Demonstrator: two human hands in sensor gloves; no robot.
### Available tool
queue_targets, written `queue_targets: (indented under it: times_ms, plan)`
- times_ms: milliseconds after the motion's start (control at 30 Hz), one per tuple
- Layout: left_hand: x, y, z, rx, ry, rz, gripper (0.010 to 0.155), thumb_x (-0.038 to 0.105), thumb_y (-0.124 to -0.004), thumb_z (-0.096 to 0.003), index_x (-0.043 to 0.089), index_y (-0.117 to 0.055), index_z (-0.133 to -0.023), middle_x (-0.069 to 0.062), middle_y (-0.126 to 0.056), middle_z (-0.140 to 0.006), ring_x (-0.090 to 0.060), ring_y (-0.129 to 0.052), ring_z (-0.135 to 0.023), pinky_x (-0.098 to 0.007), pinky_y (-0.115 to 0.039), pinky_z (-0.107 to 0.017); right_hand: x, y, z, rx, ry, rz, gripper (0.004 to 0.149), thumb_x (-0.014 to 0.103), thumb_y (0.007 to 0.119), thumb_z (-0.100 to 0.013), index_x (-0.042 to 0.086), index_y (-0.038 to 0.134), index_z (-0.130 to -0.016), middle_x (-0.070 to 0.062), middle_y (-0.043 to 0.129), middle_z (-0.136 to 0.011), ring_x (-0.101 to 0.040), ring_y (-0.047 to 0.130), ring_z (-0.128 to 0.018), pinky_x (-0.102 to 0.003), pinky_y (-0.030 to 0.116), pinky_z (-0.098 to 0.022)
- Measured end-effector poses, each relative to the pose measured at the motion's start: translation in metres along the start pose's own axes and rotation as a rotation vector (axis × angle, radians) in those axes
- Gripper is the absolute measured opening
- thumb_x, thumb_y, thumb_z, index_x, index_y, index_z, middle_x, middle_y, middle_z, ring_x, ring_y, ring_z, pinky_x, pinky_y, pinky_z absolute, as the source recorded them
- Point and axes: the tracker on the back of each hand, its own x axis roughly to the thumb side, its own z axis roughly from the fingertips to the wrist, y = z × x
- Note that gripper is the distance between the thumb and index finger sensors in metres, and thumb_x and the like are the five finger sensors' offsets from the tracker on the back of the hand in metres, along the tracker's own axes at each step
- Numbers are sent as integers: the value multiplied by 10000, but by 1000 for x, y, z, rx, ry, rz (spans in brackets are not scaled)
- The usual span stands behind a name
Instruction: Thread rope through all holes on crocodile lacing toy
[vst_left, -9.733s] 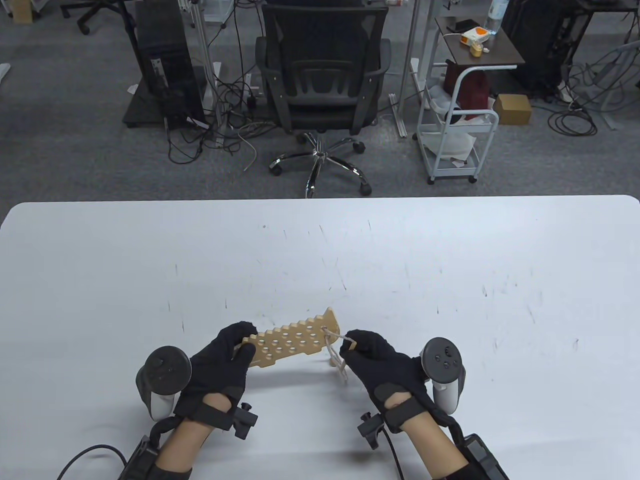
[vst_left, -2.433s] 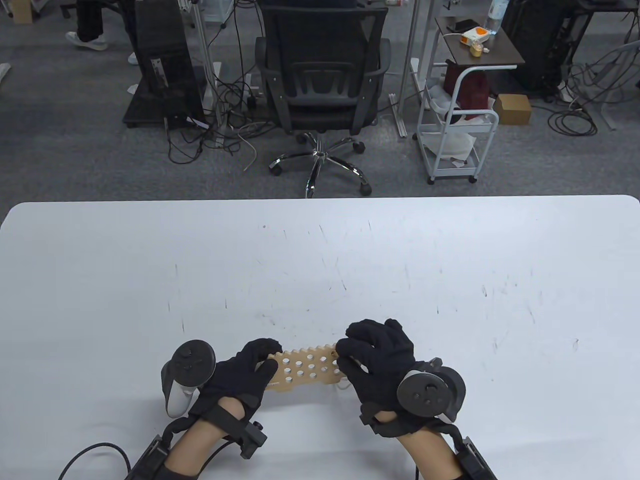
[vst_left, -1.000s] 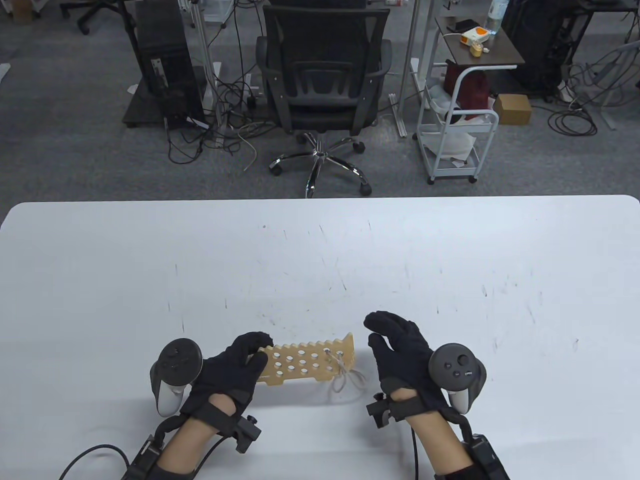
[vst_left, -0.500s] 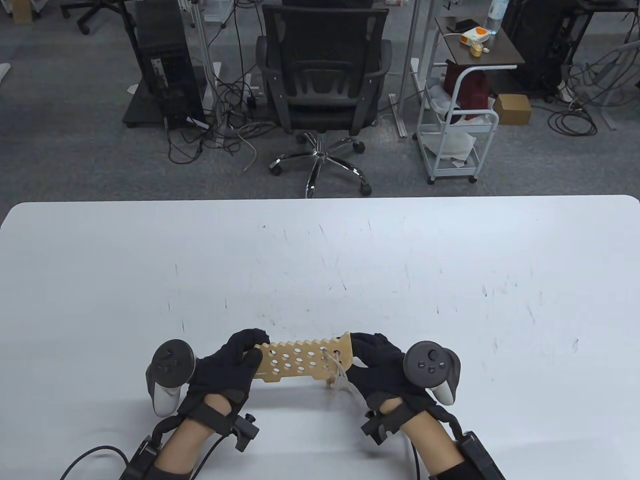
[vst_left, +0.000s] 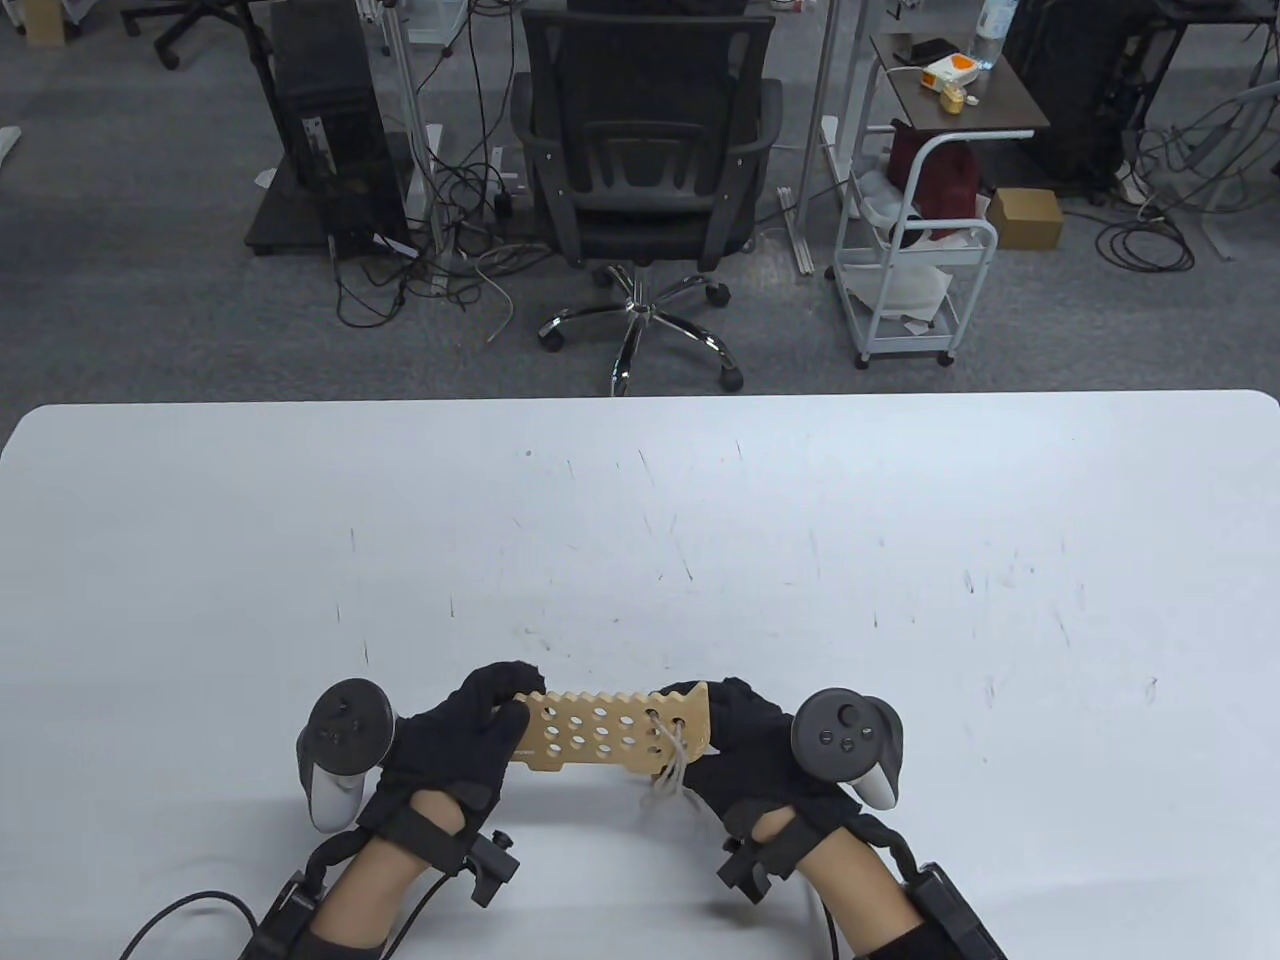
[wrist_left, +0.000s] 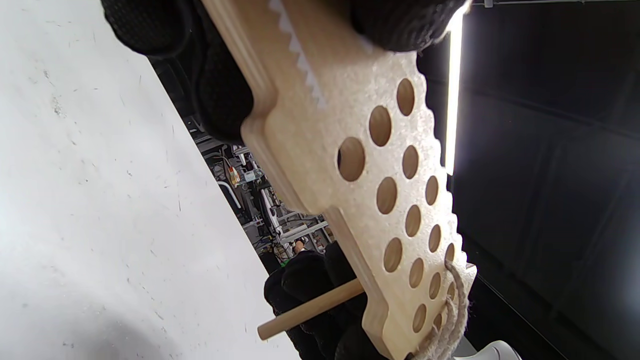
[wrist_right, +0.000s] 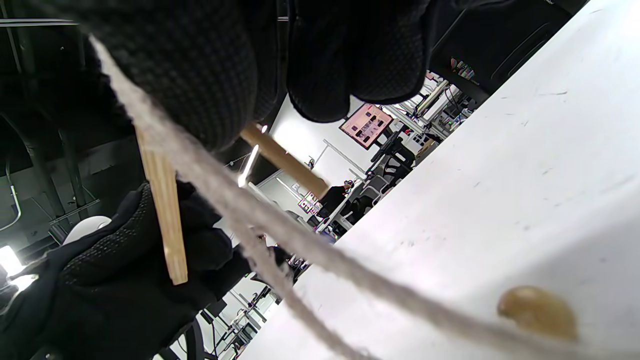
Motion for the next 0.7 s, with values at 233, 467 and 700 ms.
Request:
queue_targets:
  times_ms: [233, 467, 700]
  plan:
    - [1, -1, 0, -13, 3, 10, 517, 372, -711, -421, 274, -706, -928, -8, -886, -777, -241, -979, -608, -562, -652, -702, 1, 2, 0, 33, -15, -17, 486, 257, 948, -396, 253, 847, -871, -136, 806, -945, -435, 739, -849, -688, 421, -658]
    - [1, -2, -1, -30, 12, 26, 517, 369, -712, -420, 270, -708, -928, -12, -887, -776, -244, -980, -604, -565, -652, -700, 1, 4, 0, 56, -22, -32, 498, 253, 954, -390, 247, 841, -876, -138, 788, -959, -437, 721, -862, -692, 408, -660]
    - [0, -1, -2, -62, 25, 74, 520, 369, -704, -422, 273, -699, -933, -8, -884, -777, -239, -979, -607, -565, -649, -703, 0, 7, 0, 98, -7, -178, 421, 253, 950, -391, 249, 880, -806, -128, 794, -944, -437, 707, -870, -695, 397, -662]
